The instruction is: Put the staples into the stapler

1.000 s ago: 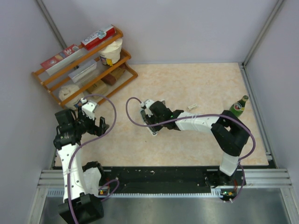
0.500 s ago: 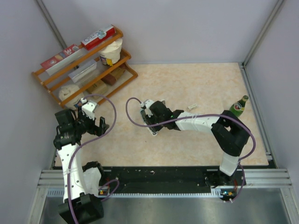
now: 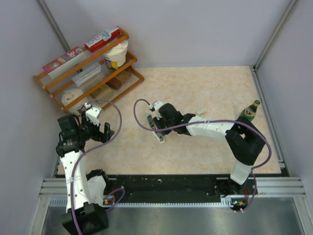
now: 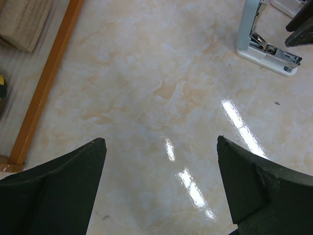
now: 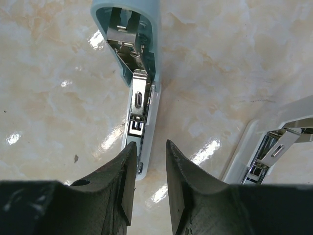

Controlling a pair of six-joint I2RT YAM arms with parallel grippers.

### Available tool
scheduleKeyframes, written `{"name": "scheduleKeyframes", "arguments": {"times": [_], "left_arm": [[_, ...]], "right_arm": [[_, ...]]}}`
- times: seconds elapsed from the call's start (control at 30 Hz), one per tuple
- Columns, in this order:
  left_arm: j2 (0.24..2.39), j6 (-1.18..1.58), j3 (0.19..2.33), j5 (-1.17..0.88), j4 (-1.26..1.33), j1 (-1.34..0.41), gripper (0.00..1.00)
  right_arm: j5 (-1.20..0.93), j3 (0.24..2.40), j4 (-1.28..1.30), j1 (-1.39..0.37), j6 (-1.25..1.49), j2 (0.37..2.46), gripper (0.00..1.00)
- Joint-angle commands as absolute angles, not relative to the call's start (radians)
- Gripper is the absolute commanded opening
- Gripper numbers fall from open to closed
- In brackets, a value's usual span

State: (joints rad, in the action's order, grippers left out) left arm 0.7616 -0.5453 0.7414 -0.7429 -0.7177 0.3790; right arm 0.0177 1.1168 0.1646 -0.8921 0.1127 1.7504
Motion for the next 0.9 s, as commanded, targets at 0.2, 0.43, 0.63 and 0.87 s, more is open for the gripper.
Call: {"name": "scheduleKeyframes", "arguments": {"times": [0.2, 0.43, 0.63, 0.87], "left_arm": [[0.756, -0.555, 0.732, -0.752, -0.683, 0.383, 0.99], [0.758, -0.555, 0.733, -0.755, -0.684, 0.385, 0.99], [0.758, -0.558, 0.733, -0.755, -0.683, 0.384, 0.99], [0.762, -0.557, 0.735, -0.756, -0.686, 0.385, 0.99]], "right_arm": [[0.069, 1.16, 0.112, -0.885, 0.124, 1.766, 0.3], [0.048, 1.173, 0.103, -0.891, 0.137, 1.796, 0.31], [0.046, 1.181, 0.106, -0.904, 0.132, 1.821, 0.32], [0.052, 1.184, 0.11, -0.905, 0.127, 1.816, 0.32]]}}
